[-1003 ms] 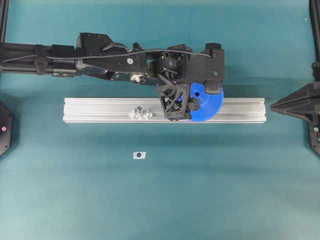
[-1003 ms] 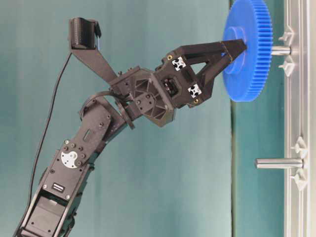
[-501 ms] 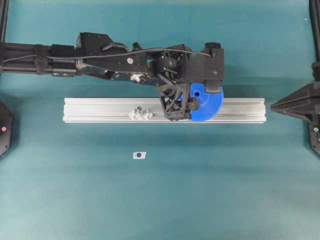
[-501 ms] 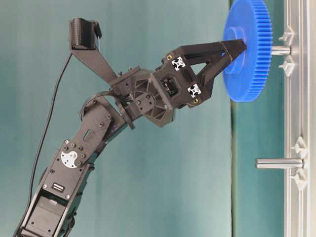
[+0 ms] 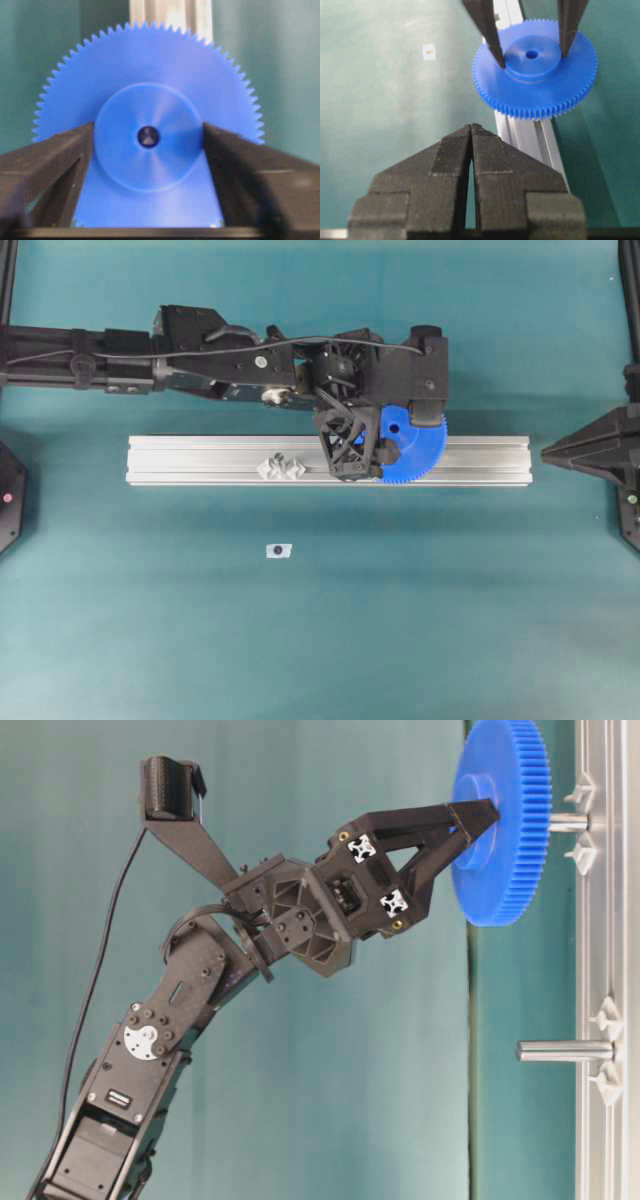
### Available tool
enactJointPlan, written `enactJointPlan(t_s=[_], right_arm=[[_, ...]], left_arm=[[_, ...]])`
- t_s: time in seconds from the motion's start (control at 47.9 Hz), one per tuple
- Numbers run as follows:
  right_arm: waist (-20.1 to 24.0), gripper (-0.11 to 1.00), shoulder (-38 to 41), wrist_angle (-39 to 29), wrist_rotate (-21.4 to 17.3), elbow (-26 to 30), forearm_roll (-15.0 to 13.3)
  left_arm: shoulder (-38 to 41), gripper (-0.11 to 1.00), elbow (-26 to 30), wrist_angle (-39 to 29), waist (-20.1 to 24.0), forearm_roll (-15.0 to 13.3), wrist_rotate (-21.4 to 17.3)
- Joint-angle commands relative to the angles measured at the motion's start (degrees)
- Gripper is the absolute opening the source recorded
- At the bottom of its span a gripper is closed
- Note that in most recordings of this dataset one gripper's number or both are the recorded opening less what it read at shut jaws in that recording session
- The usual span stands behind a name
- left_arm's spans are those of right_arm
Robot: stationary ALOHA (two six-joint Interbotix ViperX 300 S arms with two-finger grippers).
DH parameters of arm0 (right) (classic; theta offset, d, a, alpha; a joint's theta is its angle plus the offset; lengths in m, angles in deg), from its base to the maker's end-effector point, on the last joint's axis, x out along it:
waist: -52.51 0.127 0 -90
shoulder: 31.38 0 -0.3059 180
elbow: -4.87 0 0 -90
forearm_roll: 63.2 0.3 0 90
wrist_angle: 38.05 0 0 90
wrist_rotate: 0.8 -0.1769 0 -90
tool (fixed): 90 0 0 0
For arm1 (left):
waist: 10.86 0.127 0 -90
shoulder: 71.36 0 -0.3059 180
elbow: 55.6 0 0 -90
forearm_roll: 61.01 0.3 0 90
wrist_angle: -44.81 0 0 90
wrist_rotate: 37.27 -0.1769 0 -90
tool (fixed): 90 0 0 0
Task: Find the location of the shaft and insert the large gear.
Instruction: 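Align the gear's center hole with the shaft and lower it on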
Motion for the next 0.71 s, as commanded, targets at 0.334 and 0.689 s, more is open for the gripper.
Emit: enactJointPlan(t_s=[0.334,0.689], right_arm=[[-0.09,0.06,0.35,0.53,-0.62,0.62,0.0],[-0.09,0.06,0.35,0.53,-0.62,0.62,0.0]], left_arm=[[-1.76,0.93,1.58,0.26,0.26,0.18,0.88],[-2.37,0.93,5.98,-2.37,-1.58,0.18,3.08]])
